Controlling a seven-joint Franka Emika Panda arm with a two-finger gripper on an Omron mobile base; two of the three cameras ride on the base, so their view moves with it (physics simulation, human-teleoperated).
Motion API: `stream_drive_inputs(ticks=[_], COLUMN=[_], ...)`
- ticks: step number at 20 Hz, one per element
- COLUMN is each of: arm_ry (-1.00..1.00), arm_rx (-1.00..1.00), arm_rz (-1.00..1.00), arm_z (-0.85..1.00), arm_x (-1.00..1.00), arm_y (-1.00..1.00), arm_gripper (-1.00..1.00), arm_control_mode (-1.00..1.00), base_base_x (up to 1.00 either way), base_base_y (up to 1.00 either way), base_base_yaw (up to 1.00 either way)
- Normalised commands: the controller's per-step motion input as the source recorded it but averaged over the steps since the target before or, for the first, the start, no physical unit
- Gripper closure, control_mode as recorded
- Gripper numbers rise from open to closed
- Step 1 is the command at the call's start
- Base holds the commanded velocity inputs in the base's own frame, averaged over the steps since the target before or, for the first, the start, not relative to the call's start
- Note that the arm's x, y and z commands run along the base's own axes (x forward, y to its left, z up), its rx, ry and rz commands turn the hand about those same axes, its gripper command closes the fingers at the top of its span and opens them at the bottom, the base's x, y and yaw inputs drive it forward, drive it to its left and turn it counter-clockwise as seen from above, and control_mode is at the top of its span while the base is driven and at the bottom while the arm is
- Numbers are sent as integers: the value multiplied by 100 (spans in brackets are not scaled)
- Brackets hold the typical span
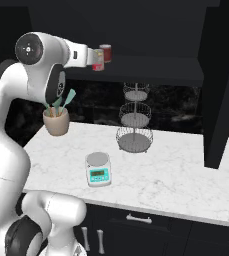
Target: Pick the canned food and place it on the digital scale for weighing, and close the cabinet.
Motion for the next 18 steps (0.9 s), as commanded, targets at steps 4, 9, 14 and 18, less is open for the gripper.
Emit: stream_drive_inputs(ticks=[4, 9, 14, 18], arm_ry=[5, 0, 0, 1], arm_rx=[0, -2, -1, 0], arm_rz=[0, 0, 0, 0], arm_z=[0, 0, 1, 0], arm_x=[69, 39, 41, 57], arm_y=[0, 1, 0, -1], arm_gripper=[-100, -100, -100, -100], arm_control_mode=[-100, -100, -100, -100], base_base_x=[0, 0, 0, 0], base_base_y=[0, 0, 0, 0], base_base_yaw=[0, 0, 0, 0])
